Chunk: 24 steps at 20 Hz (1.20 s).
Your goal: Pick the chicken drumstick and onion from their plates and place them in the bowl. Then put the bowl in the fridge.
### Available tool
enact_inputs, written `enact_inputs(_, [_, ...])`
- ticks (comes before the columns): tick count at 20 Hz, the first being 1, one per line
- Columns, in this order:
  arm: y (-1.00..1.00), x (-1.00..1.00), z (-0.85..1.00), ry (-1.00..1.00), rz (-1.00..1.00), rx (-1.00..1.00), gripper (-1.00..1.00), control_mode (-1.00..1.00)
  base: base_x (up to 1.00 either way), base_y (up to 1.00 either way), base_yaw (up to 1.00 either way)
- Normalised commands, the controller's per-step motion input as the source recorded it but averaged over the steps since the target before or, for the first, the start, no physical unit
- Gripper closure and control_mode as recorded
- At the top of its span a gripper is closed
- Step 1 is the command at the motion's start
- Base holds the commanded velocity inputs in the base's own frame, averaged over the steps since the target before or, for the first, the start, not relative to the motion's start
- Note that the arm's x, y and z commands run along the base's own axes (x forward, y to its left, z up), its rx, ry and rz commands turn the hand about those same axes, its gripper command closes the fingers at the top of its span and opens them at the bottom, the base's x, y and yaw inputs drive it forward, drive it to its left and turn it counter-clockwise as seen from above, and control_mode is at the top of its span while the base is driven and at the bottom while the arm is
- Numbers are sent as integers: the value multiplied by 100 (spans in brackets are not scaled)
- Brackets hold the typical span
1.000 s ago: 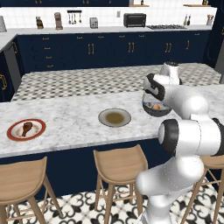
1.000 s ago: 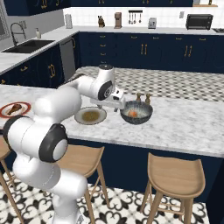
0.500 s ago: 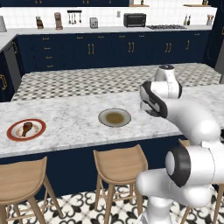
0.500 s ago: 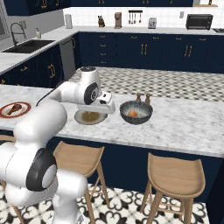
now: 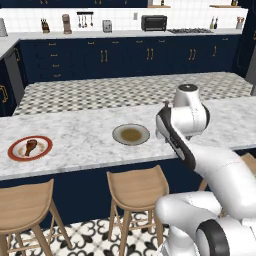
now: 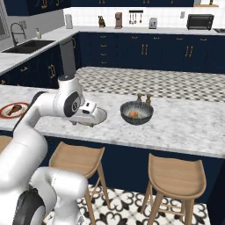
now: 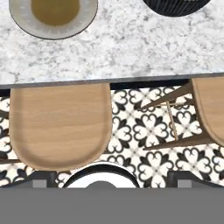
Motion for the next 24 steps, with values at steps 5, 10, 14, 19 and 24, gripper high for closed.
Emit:
enact_inputs(5, [0, 0, 0, 0, 0, 0, -100, 100, -54, 86, 0])
enact_inputs(10, [0, 0, 0, 0, 0, 0, -100, 100, -58, 100, 1])
enact_inputs(14, [0, 0, 0, 0, 0, 0, -100, 100, -20, 100, 1])
enact_inputs(19, [0, 0, 0, 0, 0, 0, -100, 100, 18, 100, 0])
enact_inputs(24, [0, 0, 0, 0, 0, 0, -100, 100, 99, 49, 0])
